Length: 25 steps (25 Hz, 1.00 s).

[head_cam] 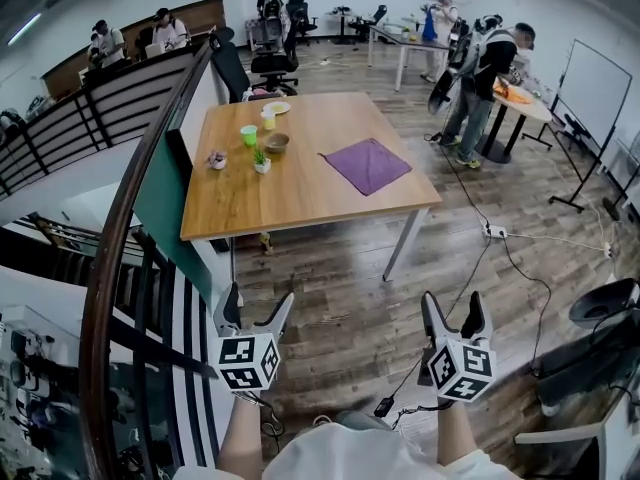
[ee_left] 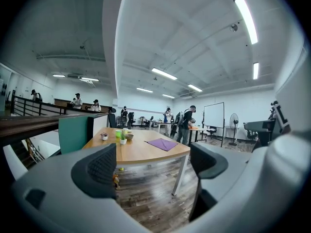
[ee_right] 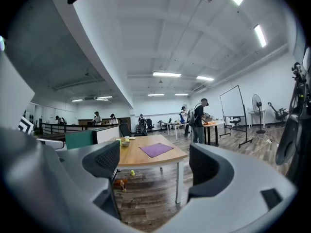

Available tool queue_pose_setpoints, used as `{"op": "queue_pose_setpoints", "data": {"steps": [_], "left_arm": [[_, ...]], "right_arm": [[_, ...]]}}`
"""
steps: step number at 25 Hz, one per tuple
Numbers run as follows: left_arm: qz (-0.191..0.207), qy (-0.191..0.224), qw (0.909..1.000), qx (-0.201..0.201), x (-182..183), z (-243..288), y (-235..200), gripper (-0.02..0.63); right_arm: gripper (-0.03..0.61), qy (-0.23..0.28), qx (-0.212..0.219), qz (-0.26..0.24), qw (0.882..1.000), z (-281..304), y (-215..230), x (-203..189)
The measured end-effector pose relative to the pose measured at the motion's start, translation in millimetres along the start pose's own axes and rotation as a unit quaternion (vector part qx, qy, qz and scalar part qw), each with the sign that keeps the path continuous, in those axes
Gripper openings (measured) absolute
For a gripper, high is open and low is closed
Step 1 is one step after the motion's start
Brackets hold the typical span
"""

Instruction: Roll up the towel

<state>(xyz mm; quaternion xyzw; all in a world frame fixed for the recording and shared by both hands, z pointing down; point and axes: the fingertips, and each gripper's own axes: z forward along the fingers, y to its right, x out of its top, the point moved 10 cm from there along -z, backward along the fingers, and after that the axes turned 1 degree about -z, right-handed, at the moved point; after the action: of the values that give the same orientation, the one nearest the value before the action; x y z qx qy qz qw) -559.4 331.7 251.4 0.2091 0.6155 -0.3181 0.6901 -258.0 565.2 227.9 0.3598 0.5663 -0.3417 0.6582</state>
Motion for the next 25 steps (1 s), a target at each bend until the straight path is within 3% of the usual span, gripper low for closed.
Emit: {"op": "queue_pose_setpoints", "data": {"steps": [11,17,25], "left_arm": [[-0.011,-0.016,0.9998,0.005,-14,29,-21,0.469],[-0.011,-0.029,0.9995,-0.004,-12,87,-30,0.468],[-0.003,-0.029,0.9996,-0.001,18,179,-42,0.458]], "right_arm": [[0.439,-0.032,-0.014,0.000,0.999,29,-4,-19],[0.426,-0.033,-0.021,0.008,0.999,86,6,-18],[0.413,-0.034,-0.011,0.015,0.999,182,18,-2]]}}
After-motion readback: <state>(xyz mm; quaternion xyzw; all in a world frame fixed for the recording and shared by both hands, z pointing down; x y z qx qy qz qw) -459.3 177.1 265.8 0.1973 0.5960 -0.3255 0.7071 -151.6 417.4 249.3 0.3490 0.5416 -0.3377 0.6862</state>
